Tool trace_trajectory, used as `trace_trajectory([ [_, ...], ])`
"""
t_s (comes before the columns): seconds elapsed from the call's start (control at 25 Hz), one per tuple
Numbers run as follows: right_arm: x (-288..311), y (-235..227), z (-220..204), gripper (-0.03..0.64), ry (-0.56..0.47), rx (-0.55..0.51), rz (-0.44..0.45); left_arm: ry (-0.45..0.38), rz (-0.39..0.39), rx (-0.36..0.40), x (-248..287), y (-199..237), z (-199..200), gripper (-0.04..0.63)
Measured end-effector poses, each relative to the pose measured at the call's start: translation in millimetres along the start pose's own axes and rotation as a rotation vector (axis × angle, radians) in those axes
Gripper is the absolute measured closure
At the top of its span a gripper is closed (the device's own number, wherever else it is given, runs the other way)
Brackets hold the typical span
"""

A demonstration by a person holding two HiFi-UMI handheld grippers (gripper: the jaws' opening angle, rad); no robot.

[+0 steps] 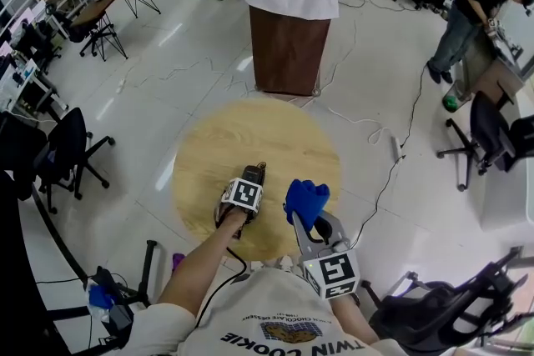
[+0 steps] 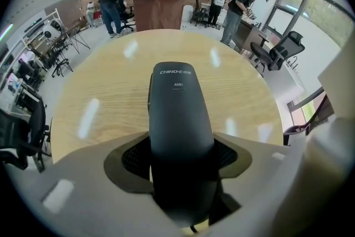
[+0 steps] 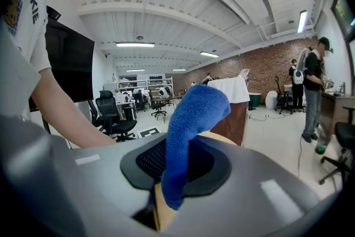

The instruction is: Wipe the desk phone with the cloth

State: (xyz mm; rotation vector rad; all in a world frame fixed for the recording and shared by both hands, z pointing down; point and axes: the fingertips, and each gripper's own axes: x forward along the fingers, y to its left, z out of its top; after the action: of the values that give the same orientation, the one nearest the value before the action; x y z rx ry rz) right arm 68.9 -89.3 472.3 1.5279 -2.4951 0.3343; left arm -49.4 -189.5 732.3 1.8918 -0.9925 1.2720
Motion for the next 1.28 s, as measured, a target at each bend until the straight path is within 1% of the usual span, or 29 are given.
trace_trajectory([
  [0.16,0,1,-2,0.557,-0.003,0.000,0.002,-0.025,0.042,0.036,-7,11,5,0.318],
  [0.28,0,0,-3,0.557,-0.003,0.002,-0.001,0.002,0.003,0.001,-4,7,-3,0.320],
  [0.36,0,1,-2,0.557,-0.004,0.004,-0.001,0.004,-0.014,-0.021,-2,7,-6,0.322],
  [0.6,-1,2,-4,0.557,-0.006,0.008,0.005,-0.045,-0.029,-0.004,-15,2,0,0.328],
  [0.72,-1,4,-2,0.557,-0.009,0.002,0.008,-0.086,-0.055,0.003,-26,-5,6,0.328],
  [0.92,-3,7,3,0.557,-0.020,-0.010,0.017,-0.182,-0.094,0.015,-54,-21,23,0.328],
  [1.12,-10,8,20,0.557,-0.051,-0.017,0.020,-0.276,-0.119,0.040,-94,-38,36,0.328],
  [1.28,-14,14,35,0.557,-0.079,-0.037,0.034,-0.357,-0.136,0.056,-136,-48,43,0.328],
])
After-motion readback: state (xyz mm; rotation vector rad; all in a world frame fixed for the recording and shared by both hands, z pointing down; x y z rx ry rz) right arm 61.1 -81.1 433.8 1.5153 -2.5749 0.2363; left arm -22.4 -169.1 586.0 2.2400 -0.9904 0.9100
